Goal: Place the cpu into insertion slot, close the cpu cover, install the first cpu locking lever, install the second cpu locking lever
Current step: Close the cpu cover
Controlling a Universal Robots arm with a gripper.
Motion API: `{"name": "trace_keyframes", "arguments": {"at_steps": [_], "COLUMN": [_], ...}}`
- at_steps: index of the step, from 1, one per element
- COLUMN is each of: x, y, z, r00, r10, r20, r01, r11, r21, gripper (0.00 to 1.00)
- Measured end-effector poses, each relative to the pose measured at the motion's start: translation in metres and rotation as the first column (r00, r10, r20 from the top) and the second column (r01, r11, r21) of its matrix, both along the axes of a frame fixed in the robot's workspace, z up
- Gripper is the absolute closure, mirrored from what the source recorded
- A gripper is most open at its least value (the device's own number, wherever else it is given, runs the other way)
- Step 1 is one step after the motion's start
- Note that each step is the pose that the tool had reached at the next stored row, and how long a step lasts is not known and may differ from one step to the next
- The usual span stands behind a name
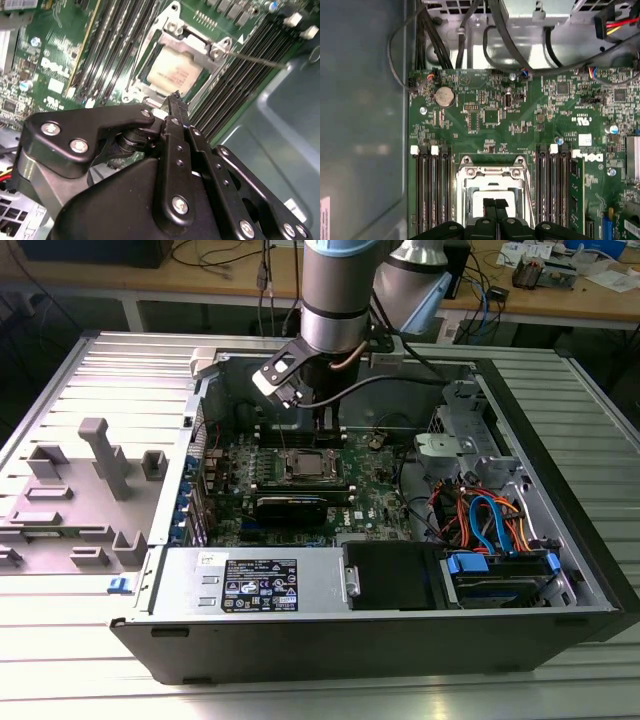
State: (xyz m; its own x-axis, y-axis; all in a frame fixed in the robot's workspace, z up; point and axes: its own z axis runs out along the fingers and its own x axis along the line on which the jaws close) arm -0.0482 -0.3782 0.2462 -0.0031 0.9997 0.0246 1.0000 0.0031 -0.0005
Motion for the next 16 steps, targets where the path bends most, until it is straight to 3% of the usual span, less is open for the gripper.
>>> {"name": "trace_keyframes", "arguments": {"at_steps": [10,16], "x": [-0.0243,-0.0322], "y": [0.0000,0.0000], "z": [-0.0152,-0.0266], "r00": [1.0000,1.0000], "r10": [0.000,0.000], "r20": [0.0000,0.0000], "r01": [0.000,0.000], "r11": [1.0000,1.0000], "r21": [0.0079,0.0095], "gripper": [0.89,0.89]}}
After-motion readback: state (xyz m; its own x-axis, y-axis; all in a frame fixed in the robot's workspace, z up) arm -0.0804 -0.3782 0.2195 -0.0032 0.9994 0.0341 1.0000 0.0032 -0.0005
